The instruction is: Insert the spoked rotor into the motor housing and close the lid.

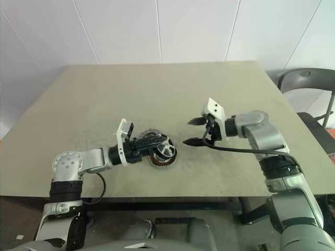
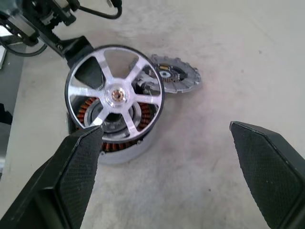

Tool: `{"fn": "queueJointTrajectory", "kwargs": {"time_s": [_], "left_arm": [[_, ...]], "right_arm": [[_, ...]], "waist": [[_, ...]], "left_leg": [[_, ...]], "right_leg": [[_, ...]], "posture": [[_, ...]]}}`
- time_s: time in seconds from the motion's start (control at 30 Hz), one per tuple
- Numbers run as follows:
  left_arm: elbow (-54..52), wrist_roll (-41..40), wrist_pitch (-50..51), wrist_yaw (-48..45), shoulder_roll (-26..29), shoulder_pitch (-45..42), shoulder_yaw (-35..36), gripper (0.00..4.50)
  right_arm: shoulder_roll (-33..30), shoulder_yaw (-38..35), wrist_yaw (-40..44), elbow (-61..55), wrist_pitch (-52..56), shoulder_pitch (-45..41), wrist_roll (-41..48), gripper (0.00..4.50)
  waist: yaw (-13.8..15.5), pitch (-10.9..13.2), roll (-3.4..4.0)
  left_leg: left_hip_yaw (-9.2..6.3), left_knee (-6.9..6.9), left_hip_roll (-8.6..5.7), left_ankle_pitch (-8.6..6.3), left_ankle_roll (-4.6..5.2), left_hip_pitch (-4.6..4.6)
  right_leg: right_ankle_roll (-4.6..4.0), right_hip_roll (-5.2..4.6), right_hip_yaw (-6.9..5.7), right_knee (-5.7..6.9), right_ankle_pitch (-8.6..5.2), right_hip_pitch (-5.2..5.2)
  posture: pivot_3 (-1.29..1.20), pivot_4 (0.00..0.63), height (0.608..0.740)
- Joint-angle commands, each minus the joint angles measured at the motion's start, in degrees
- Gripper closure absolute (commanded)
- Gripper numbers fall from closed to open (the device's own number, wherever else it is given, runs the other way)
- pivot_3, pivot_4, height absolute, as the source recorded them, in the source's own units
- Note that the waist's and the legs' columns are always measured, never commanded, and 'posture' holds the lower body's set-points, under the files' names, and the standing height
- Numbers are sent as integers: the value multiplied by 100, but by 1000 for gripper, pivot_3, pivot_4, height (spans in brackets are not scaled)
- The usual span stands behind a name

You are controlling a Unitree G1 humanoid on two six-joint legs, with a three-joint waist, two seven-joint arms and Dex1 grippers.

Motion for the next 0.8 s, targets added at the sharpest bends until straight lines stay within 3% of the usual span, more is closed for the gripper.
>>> {"fn": "queueJointTrajectory", "kwargs": {"time_s": [0.03,0.13,0.37,0.8], "left_arm": [[-247,-30,153,354,207,-127,48,37],[-518,558,322,745,526,-207,-348,37],[-341,158,268,663,499,-236,-90,37],[56,-785,-604,573,-437,89,549,37]], "right_arm": [[33,-61,-8,-194,36,-169,73,0],[25,-66,11,-180,19,-159,64,0],[-1,-91,72,-55,-136,-112,38,0],[51,-66,109,155,-360,-146,-2,0]], "waist": [[-5,0,0],[-28,0,-2],[-75,-2,-1],[10,0,-4]], "left_leg": [[0,0,0,0,0,0],[1,-2,1,0,0,1],[54,-2,31,0,0,20],[66,7,32,0,0,6]], "right_leg": [[0,0,0,0,0,0],[0,1,1,1,0,-2],[-4,3,1,2,6,-9],[-1,-4,3,-9,41,-17]], "posture": [[0,0,740],[0,0,740],[0,0,740],[0,0,740]]}}
